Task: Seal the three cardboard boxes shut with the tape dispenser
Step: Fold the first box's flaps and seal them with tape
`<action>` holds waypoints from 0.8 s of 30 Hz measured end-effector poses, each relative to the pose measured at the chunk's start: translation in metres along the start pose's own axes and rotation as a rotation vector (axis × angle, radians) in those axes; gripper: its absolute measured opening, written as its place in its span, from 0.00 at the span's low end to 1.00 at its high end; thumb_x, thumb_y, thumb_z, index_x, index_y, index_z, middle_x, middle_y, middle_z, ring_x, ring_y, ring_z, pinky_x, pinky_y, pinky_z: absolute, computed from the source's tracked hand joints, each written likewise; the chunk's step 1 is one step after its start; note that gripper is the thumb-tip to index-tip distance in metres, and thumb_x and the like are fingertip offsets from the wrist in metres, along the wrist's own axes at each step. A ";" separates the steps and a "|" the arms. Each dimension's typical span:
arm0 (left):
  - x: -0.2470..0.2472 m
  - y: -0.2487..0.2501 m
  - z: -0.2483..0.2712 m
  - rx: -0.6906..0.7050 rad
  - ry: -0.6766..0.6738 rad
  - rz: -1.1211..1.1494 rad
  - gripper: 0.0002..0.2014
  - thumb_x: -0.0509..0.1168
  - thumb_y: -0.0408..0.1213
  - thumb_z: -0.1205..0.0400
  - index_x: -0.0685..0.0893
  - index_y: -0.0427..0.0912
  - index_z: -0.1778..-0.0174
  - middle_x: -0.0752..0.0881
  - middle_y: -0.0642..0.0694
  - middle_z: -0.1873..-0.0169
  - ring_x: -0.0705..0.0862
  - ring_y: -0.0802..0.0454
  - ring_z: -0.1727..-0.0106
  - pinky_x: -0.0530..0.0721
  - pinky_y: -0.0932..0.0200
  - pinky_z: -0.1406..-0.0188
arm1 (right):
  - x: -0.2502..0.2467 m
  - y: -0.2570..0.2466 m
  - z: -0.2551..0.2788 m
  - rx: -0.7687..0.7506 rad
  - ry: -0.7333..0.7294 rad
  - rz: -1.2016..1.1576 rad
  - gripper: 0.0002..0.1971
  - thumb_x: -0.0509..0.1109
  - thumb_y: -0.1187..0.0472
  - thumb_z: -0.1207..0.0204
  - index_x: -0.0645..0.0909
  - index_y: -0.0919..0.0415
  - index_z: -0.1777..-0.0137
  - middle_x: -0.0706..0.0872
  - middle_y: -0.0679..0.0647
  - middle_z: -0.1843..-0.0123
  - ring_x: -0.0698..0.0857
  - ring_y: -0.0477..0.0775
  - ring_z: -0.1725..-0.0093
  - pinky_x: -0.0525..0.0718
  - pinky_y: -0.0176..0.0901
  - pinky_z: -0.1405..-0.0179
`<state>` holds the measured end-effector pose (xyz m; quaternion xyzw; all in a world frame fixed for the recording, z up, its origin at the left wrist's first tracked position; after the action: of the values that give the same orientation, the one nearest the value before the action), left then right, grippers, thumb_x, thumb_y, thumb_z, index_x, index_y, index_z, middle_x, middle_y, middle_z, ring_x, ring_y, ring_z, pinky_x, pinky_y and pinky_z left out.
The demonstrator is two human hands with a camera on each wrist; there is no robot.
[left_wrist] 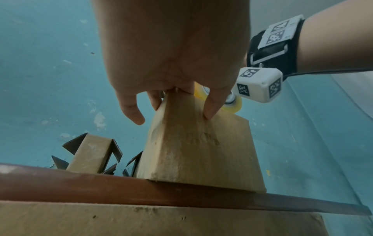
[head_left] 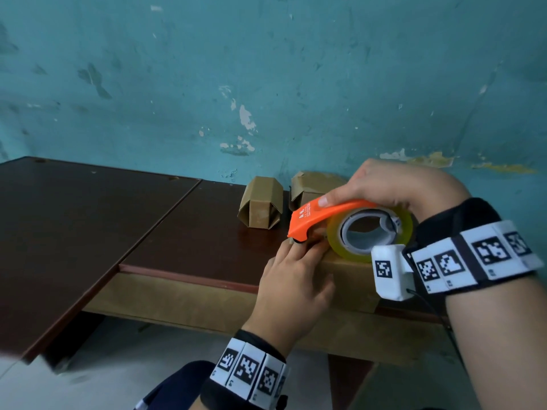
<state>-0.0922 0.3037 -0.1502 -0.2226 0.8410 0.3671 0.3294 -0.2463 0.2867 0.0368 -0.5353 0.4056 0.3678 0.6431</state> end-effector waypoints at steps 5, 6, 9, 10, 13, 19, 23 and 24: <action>0.001 0.000 -0.001 -0.002 0.002 0.004 0.31 0.58 0.58 0.18 0.72 0.59 0.16 0.72 0.62 0.21 0.66 0.55 0.16 0.77 0.45 0.22 | -0.007 -0.005 0.001 0.120 -0.071 0.027 0.26 0.78 0.34 0.29 0.90 0.58 0.51 0.94 0.59 0.51 0.93 0.62 0.51 0.88 0.58 0.35; 0.001 0.000 -0.001 0.000 -0.001 0.004 0.32 0.59 0.58 0.18 0.71 0.59 0.15 0.71 0.62 0.20 0.65 0.55 0.15 0.76 0.45 0.21 | -0.008 -0.005 0.002 0.143 -0.095 0.011 0.25 0.77 0.36 0.27 0.89 0.60 0.49 0.94 0.60 0.51 0.93 0.62 0.51 0.88 0.57 0.36; 0.001 0.000 0.000 0.003 -0.007 -0.009 0.32 0.59 0.58 0.17 0.69 0.60 0.15 0.70 0.63 0.19 0.63 0.55 0.13 0.76 0.45 0.20 | -0.011 -0.005 0.003 0.181 -0.138 -0.007 0.23 0.76 0.41 0.24 0.89 0.62 0.46 0.94 0.61 0.54 0.93 0.62 0.59 0.88 0.52 0.49; 0.001 0.000 0.001 0.003 -0.007 -0.012 0.32 0.58 0.58 0.17 0.69 0.60 0.14 0.69 0.63 0.19 0.63 0.56 0.13 0.76 0.45 0.20 | -0.010 -0.005 0.003 0.180 -0.137 -0.012 0.22 0.76 0.42 0.24 0.89 0.62 0.46 0.94 0.61 0.55 0.92 0.61 0.61 0.87 0.52 0.51; 0.000 0.001 0.001 0.003 -0.009 -0.010 0.32 0.59 0.58 0.17 0.69 0.60 0.14 0.69 0.62 0.19 0.62 0.57 0.13 0.75 0.45 0.20 | -0.008 -0.002 0.000 0.132 -0.064 -0.003 0.20 0.72 0.42 0.25 0.87 0.60 0.51 0.92 0.60 0.54 0.88 0.62 0.59 0.84 0.57 0.46; 0.000 0.001 0.001 0.000 -0.013 0.017 0.33 0.59 0.56 0.17 0.69 0.58 0.13 0.69 0.61 0.19 0.61 0.56 0.13 0.74 0.45 0.18 | -0.003 0.000 -0.003 0.022 -0.020 0.175 0.32 0.71 0.23 0.32 0.86 0.55 0.55 0.91 0.55 0.57 0.90 0.58 0.58 0.86 0.58 0.45; -0.001 0.001 0.003 0.004 -0.026 0.028 0.33 0.61 0.55 0.17 0.67 0.59 0.13 0.66 0.62 0.17 0.58 0.57 0.11 0.70 0.45 0.15 | -0.004 0.004 -0.003 0.022 -0.108 0.103 0.31 0.75 0.27 0.32 0.89 0.56 0.51 0.94 0.55 0.58 0.93 0.58 0.60 0.89 0.58 0.40; -0.001 0.001 0.003 0.003 -0.029 0.037 0.33 0.61 0.55 0.17 0.67 0.60 0.13 0.65 0.63 0.16 0.57 0.58 0.11 0.70 0.44 0.14 | -0.005 0.004 -0.004 0.023 -0.124 0.078 0.30 0.76 0.28 0.32 0.89 0.57 0.51 0.95 0.56 0.59 0.93 0.58 0.61 0.89 0.58 0.41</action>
<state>-0.0908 0.3067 -0.1505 -0.2012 0.8405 0.3751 0.3352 -0.2527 0.2836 0.0393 -0.4880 0.3897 0.4204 0.6582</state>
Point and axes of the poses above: each hand's wrist, its own z-axis away from the middle knuckle, its own x-axis out of the palm, y = z × x, the point moved 1 cm from there along -z, towards the middle knuckle
